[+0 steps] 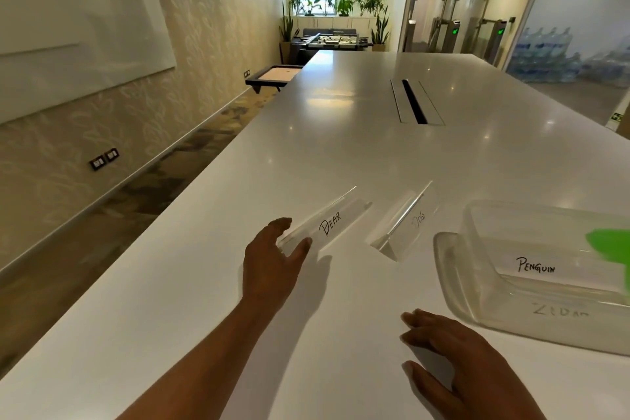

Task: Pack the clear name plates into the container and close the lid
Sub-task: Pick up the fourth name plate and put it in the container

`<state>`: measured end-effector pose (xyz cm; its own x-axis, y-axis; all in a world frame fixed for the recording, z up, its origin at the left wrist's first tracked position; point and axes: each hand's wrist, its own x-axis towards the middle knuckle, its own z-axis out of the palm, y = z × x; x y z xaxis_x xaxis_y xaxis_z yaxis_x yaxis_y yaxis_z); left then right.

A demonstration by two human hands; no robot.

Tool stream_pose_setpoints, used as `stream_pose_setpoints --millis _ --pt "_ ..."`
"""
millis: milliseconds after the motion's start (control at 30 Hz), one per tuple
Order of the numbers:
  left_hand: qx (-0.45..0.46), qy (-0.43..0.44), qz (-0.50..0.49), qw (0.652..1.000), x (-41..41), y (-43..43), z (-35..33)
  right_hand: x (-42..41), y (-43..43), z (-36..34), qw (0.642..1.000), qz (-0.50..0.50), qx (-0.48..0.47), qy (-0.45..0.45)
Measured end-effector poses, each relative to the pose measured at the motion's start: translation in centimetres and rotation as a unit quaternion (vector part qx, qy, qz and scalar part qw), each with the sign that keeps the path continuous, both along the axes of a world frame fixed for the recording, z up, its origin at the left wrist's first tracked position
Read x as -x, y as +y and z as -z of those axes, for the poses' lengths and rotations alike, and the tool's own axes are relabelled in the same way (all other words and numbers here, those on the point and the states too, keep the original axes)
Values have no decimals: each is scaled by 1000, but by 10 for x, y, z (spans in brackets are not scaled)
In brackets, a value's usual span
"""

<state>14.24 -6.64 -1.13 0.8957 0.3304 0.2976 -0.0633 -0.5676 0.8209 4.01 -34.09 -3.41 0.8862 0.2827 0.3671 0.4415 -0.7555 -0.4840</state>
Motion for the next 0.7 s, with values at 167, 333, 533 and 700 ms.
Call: stream_pose_setpoints --millis 167,333,533,700 --pt "-6 -3 -6 1000 -4 0 -1 -1 -1 -1 1000 -11 -4 1" --pt "1 -13 -10 1000 -4 1 -6 -1 -1 -2 1000 -9 -7 6" --pt "41 -33 -38 998 0 9 -8 0 1 -3 1000 -2 -8 0" --pt "118 -36 -43 991 20 20 -21 2 0 -5 1000 -4 4 8"
